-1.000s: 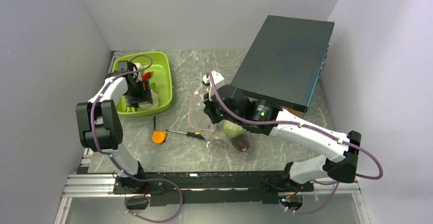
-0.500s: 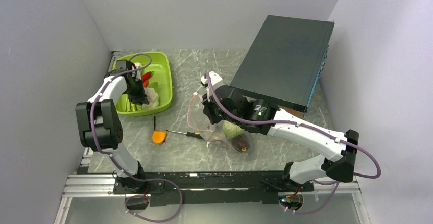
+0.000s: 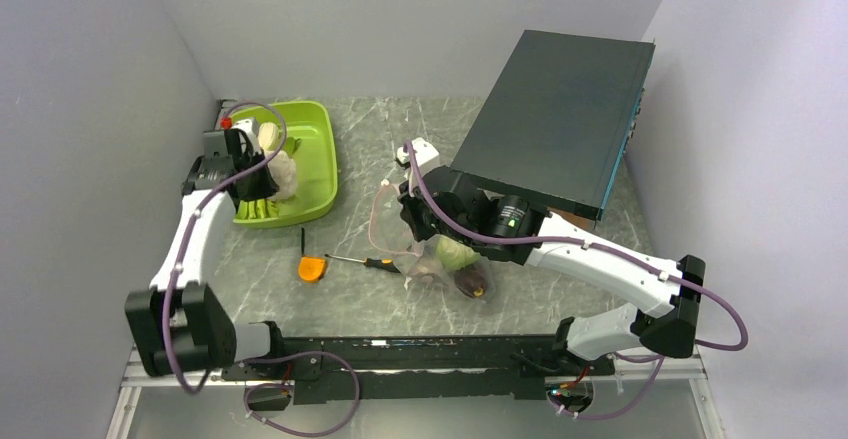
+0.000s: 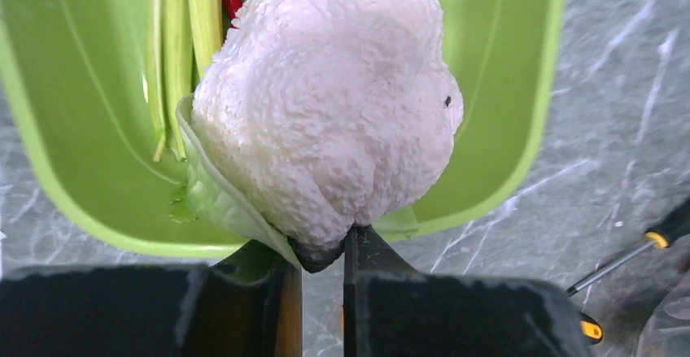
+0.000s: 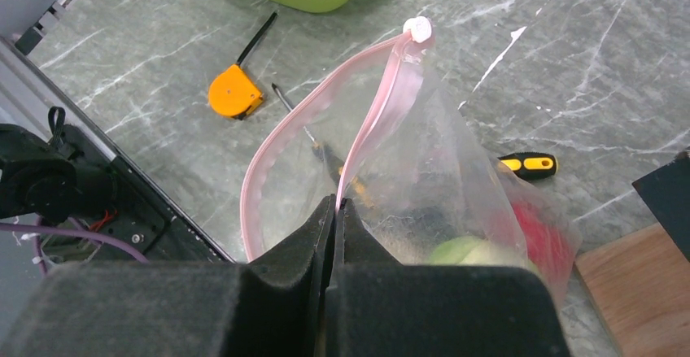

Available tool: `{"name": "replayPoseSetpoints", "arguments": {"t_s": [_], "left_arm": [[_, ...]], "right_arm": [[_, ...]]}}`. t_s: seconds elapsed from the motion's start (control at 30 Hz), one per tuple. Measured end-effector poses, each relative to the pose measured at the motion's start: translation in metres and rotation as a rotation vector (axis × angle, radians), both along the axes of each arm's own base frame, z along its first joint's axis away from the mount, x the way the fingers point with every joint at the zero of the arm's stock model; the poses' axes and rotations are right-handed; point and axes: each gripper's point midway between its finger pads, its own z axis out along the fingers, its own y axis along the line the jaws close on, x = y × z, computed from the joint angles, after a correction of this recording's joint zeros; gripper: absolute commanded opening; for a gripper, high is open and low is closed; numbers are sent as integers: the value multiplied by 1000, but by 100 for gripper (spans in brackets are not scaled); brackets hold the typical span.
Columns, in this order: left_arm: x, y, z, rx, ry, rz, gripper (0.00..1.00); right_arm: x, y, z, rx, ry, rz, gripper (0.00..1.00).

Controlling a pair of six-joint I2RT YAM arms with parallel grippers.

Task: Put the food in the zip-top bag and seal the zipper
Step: Pick up the fake vegetable from the bin, then place the fake vegetable in the zipper food storage bag.

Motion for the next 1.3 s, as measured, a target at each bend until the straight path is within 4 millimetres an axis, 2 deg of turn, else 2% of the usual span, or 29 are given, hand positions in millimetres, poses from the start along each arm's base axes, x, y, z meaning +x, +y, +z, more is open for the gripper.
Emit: {"name": "replayPoseSetpoints", "arguments": {"t_s": [0.17, 0.27, 0.4, 0.57, 0.7, 0.77, 0.87, 1.0, 1.2, 1.3], "left_arm": [[-17, -6, 50, 16, -221, -21, 0], [-35, -23, 75, -23, -336, -74, 0], [-64, -64, 105, -184, -461, -196, 0], [-116, -122, 144, -425, -586, -394, 0], [-158, -157, 184, -582, -717, -558, 0], [-169, -168, 192, -650, -738, -605, 0], [-173, -185, 181, -755, -686, -628, 0], [-165, -205, 145, -857, -499, -559, 0], [-154, -228, 105, -846, -276, -475, 0], [-154, -235, 94, -796, -177, -447, 0]], "right_arm": [[0, -3, 5, 10, -9, -7, 0], [1, -4, 6, 12, -12, -11, 0], [1, -4, 6, 12, -13, -12, 0], [1, -3, 7, 16, -13, -12, 0], [0, -4, 11, 44, -17, -16, 0], [-1, -5, 15, 66, -18, -20, 0], [-3, -6, 20, 104, -17, -27, 0], [-5, -7, 24, 149, -11, -35, 0], [-6, -7, 31, 204, -14, -46, 0], [-6, -7, 30, 205, -15, -47, 0]]}}
